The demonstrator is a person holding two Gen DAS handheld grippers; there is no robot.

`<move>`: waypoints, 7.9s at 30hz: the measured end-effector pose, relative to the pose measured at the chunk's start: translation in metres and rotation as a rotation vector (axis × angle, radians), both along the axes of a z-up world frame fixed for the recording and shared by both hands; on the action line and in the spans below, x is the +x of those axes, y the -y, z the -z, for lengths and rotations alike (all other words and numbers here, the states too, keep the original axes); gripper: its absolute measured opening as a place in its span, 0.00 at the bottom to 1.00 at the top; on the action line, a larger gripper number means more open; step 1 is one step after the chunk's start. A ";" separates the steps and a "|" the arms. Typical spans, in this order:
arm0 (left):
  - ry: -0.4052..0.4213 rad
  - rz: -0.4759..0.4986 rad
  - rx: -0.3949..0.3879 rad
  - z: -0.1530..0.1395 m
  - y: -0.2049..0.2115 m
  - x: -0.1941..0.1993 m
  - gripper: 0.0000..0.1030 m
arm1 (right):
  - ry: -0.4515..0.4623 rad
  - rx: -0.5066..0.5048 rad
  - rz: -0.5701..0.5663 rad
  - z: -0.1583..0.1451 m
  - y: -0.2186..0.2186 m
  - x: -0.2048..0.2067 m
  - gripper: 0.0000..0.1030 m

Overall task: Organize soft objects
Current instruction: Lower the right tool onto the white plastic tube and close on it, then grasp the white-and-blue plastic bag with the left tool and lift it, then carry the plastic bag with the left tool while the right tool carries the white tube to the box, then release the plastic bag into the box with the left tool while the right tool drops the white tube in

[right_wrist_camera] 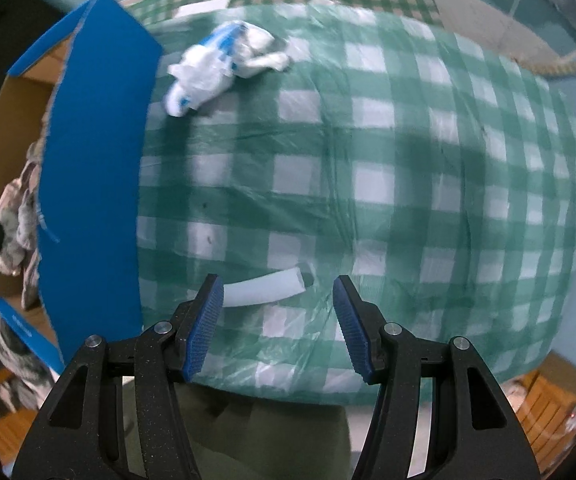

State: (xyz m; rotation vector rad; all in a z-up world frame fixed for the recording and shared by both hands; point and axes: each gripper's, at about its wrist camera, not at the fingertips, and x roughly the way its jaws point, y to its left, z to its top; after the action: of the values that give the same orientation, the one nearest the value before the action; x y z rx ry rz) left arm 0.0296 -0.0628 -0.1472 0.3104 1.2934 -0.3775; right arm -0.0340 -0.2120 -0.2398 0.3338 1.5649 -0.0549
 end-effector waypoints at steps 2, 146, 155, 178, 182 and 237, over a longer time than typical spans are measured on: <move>0.005 0.019 0.003 0.000 0.005 0.003 0.68 | -0.014 -0.001 0.029 0.008 0.003 -0.003 0.56; -0.065 0.027 0.076 0.073 0.109 0.062 0.21 | 0.179 -0.079 -0.003 -0.019 0.093 0.045 0.06; -0.044 0.005 0.038 0.046 0.099 0.050 0.21 | 0.208 -0.092 -0.034 -0.034 0.086 0.044 0.06; -0.010 -0.100 -0.035 -0.003 0.051 0.028 0.21 | 0.299 -0.085 -0.112 -0.086 0.059 0.038 0.06; 0.003 -0.118 -0.051 -0.014 0.042 0.025 0.21 | 0.310 -0.083 -0.132 -0.093 0.050 0.038 0.06; -0.035 -0.419 -0.011 -0.004 -0.138 0.019 0.22 | 0.366 0.035 -0.519 -0.110 -0.166 0.100 0.07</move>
State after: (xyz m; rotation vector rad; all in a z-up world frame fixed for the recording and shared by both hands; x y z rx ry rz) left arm 0.0482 0.0748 -0.1429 0.0185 1.3517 -0.0339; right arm 0.0664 -0.0463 -0.1298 -0.0446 1.2470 0.4158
